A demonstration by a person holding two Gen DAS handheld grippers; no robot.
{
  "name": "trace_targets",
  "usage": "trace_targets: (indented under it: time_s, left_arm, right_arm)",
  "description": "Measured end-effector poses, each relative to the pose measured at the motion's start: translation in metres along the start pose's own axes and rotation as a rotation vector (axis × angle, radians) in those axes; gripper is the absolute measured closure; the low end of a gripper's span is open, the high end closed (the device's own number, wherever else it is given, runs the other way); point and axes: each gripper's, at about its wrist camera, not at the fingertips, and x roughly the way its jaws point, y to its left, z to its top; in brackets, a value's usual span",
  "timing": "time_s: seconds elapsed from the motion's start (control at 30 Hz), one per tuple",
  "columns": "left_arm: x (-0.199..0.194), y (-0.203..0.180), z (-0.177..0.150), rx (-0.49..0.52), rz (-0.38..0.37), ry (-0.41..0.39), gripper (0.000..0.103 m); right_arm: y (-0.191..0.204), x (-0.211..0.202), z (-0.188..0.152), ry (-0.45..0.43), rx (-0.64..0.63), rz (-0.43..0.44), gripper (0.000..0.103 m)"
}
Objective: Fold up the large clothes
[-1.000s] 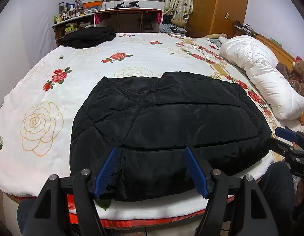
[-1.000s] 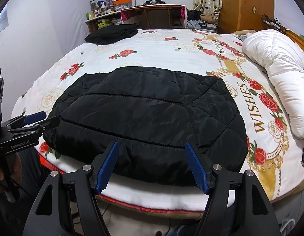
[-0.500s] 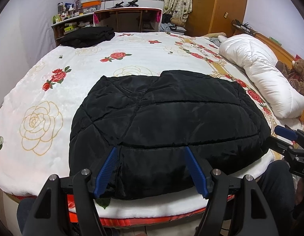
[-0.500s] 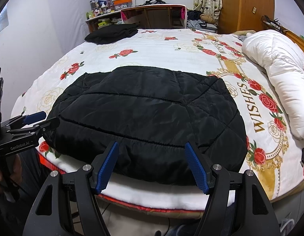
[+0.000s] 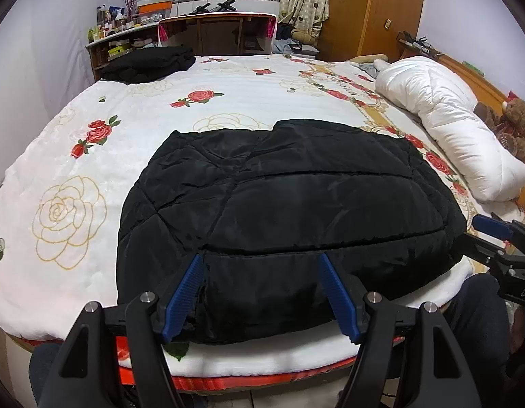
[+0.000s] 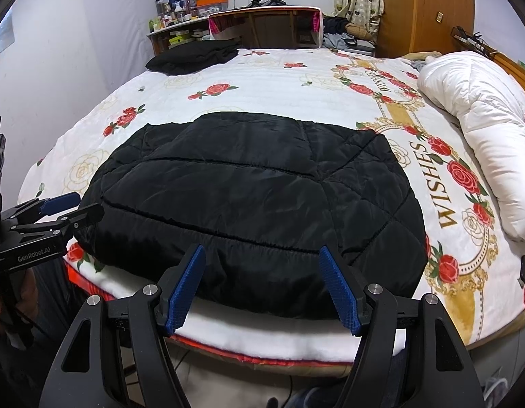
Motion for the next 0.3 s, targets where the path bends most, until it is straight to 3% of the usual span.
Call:
trace_targets:
  time_s: [0.3]
  left_arm:
    - [-0.0003, 0.0016, -0.0007, -0.013, 0.007, -0.01, 0.03]
  right_arm:
    - [-0.0011, -0.0004, -0.0003, -0.001, -0.007, -0.001, 0.034]
